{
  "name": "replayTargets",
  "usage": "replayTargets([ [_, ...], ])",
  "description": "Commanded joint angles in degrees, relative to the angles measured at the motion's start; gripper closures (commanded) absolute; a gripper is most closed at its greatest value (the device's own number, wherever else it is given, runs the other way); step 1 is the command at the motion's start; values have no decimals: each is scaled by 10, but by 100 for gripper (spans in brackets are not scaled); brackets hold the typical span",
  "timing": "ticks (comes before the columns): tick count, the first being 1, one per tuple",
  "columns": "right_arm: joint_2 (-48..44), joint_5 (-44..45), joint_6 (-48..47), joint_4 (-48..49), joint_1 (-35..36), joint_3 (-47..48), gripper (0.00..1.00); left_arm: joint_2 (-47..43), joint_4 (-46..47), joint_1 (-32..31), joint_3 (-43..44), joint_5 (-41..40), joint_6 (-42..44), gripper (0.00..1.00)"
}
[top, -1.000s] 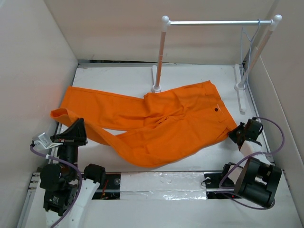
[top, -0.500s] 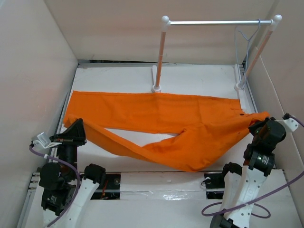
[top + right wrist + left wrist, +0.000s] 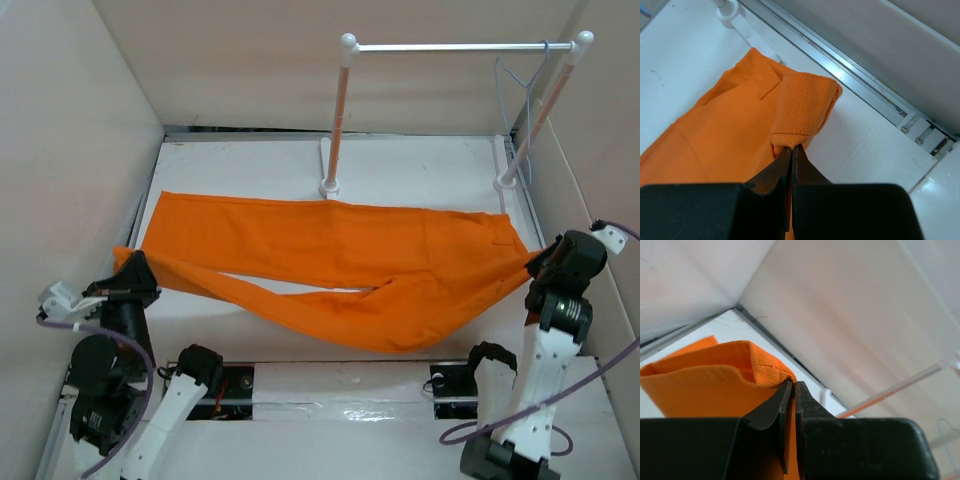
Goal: Place the trousers on the hanger
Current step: Fold the trousers at the center of the board.
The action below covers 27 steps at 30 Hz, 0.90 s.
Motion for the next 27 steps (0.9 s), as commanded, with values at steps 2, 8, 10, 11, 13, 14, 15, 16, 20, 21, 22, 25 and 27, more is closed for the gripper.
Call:
replayTargets([
  [2,127,-34,31,133,2,29,100,149,57,-3,34,-67,4,100],
  [8,265,-18,32,162,26,117,100,397,57,54,82,-129,-36,100],
  [10,287,-3,26,167,33,143,100,442,42,105,92,-84,-41,100],
  [11,317,10,24,162,41,155,100,471,38,159,96,-73,-45,100],
  [13,345,22,22,134,58,194,100,491,50,209,90,-42,-41,100],
  [14,366,26,23,132,65,201,100,507,48,226,85,-47,-48,100],
  [15,373,30,24,133,71,205,100,518,43,248,85,-51,-68,100],
  [16,375,33,25,146,77,207,100,540,44,256,85,-56,-71,100],
  [20,388,39,29,171,93,220,100,609,22,287,124,-69,-89,100],
  [21,396,38,31,171,93,225,100,622,21,297,129,-71,-90,100],
  [22,402,38,32,173,93,229,100,631,22,311,136,-61,-93,100],
  [25,423,48,32,179,112,242,100,660,51,311,148,-63,-85,100],
  [27,434,67,27,183,122,254,100,678,77,311,154,-72,-78,100],
])
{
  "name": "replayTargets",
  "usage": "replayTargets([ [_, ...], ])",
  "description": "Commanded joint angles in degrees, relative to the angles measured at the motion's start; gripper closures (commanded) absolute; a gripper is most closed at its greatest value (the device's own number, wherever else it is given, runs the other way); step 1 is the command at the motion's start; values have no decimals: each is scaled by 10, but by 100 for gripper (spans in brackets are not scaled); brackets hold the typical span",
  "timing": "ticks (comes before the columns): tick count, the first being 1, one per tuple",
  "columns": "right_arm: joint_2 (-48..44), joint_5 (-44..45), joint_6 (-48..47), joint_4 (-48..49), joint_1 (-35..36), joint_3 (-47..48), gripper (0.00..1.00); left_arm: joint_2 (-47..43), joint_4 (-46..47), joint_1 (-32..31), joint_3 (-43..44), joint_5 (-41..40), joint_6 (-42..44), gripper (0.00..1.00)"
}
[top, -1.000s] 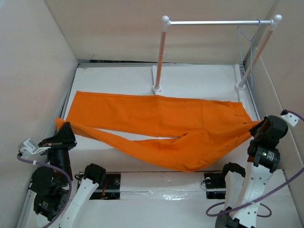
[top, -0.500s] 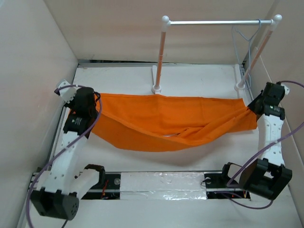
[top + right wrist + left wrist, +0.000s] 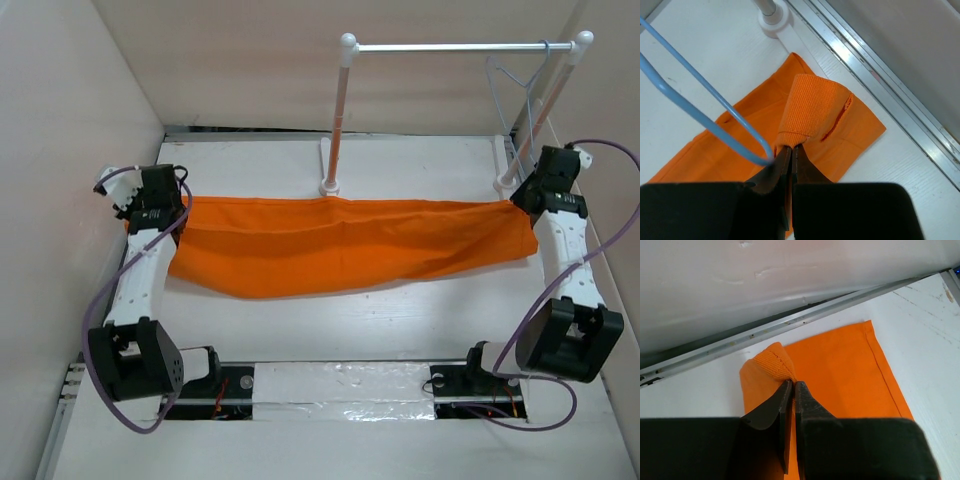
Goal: Place the trousers on the hanger
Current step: Fold the trousers at the center of the board.
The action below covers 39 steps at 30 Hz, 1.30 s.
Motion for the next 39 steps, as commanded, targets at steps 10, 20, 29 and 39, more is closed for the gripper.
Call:
replayTargets([
  [10,64,78,-25,104,28,61,100,105,153,6,76,-16,51,100],
  [20,134,77,-31,137,33,75,100,264,114,6,192,-39,61,100],
  [29,177,38,-20,164,33,105,91,313,140,6,223,-31,74,89],
  [39,170,-53,3,187,59,70,25,245,129,6,139,22,40,51],
])
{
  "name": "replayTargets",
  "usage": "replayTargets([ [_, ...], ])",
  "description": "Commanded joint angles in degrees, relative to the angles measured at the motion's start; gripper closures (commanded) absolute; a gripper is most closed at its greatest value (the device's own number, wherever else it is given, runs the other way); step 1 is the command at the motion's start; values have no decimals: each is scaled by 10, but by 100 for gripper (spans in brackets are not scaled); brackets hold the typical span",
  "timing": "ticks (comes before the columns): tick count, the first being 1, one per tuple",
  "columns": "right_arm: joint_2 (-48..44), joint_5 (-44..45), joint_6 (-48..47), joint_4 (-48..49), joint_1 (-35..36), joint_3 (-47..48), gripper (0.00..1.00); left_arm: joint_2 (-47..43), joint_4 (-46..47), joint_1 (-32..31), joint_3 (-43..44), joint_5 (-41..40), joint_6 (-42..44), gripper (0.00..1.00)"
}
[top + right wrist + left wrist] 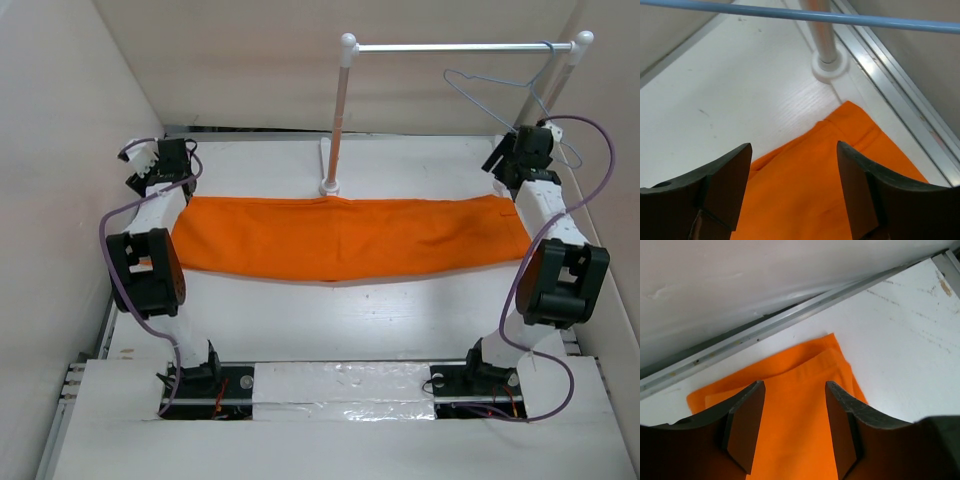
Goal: Place the trousers on the hanger
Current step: Fold the trousers at the center of the board.
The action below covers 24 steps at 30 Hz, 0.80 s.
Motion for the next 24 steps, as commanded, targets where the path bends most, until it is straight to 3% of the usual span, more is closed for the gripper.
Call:
replayTargets([
  [1,-48,-49,19,79,26,-44,22,-78,-1,3,-37,20,-29,51],
  [3,-70,-66,32,107,43,-80,17,-101,-4,3,-81,37,-42,51],
  [7,-136,-73,65,166,108,-207,17,-156,-21,3,-154,83,-81,51],
  [10,-199,-68,87,247,138,-293,25,-194,-52,3,-197,110,-107,51],
  [11,-229,-64,89,252,145,-336,36,-212,-60,3,-211,116,-112,51],
  [12,-245,-61,86,251,145,-354,61,-221,-74,3,-219,120,-121,50],
  [14,-280,-63,77,244,140,-389,95,-254,-79,3,-238,147,-129,43],
  [16,-339,-71,66,238,104,-446,100,-273,-81,3,-268,165,-138,38],
  [18,-378,-100,54,249,42,-508,98,-293,-83,3,-297,171,-143,36],
  [19,-411,-111,50,246,16,-524,89,-298,-87,3,-304,172,-149,31],
  [20,-425,-116,45,242,-8,-536,77,-302,-89,3,-311,173,-151,29],
  [21,-434,-125,34,235,-30,-547,56,-302,-89,3,-325,178,-154,27],
  [24,-443,-156,29,215,-97,-569,23,-291,-86,3,-352,210,-182,25],
])
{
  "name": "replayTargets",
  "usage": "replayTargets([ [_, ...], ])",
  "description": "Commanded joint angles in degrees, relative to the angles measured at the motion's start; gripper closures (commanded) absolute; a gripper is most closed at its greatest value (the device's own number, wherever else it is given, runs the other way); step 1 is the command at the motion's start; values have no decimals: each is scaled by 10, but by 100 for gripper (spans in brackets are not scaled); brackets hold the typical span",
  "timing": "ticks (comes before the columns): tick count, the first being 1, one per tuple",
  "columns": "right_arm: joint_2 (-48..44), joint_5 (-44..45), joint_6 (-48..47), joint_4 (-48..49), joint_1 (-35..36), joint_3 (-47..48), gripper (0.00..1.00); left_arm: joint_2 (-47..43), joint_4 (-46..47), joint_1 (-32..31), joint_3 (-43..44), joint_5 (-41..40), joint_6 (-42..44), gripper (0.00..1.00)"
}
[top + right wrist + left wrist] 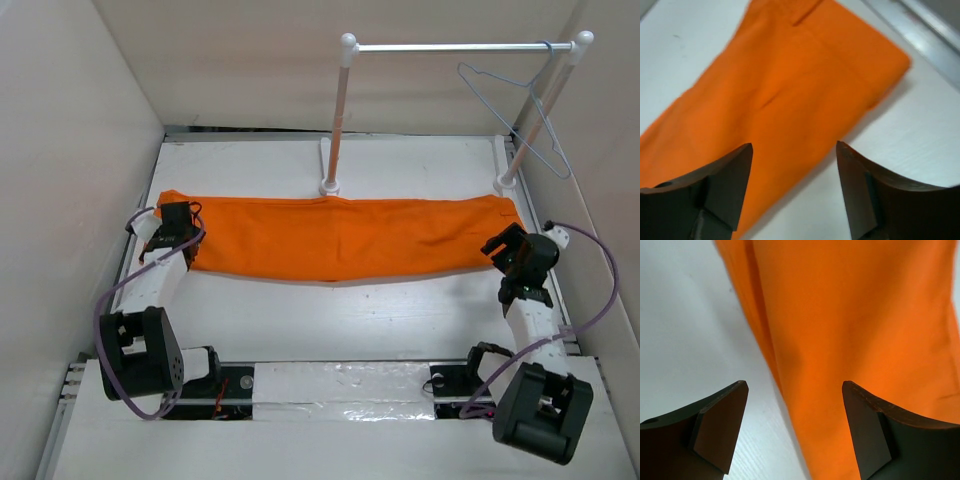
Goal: Place the trousers on the hanger
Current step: Fold the trousers at the center of the board.
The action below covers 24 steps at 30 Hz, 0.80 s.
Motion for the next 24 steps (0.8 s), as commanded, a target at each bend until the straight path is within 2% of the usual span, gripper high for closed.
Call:
replayTargets([
  [1,-2,-57,-19,29,-64,-24,19,7,-10,3,-25,38,-38,25],
  [5,84,-123,-12,70,-152,-32,13,28,1,3,-45,34,-52,26],
  [7,134,-193,-1,86,-182,-25,13,31,21,3,-56,46,-54,26],
  [9,214,-250,27,120,-200,-22,12,38,40,3,-60,55,-57,26],
  [11,257,-282,53,190,-200,-27,10,50,50,3,-62,67,-55,26],
  [15,289,-260,101,207,-152,-6,11,73,63,3,-64,66,-56,28],
  [17,275,-204,101,167,-130,11,14,73,63,3,-65,59,-67,39],
  [19,267,-160,98,140,-114,28,35,63,68,3,-74,40,-73,55],
  [20,265,-154,98,136,-114,32,44,45,71,3,-78,34,-75,82],
  [21,264,-152,99,135,-114,32,62,34,77,3,-86,30,-74,92],
  [22,261,-152,99,137,-114,28,70,24,77,3,-89,19,-76,100],
  [23,252,-151,99,137,-114,26,79,4,76,3,-93,14,-79,100],
  [24,242,-151,92,133,-114,21,91,-7,64,3,-98,7,-93,100],
])
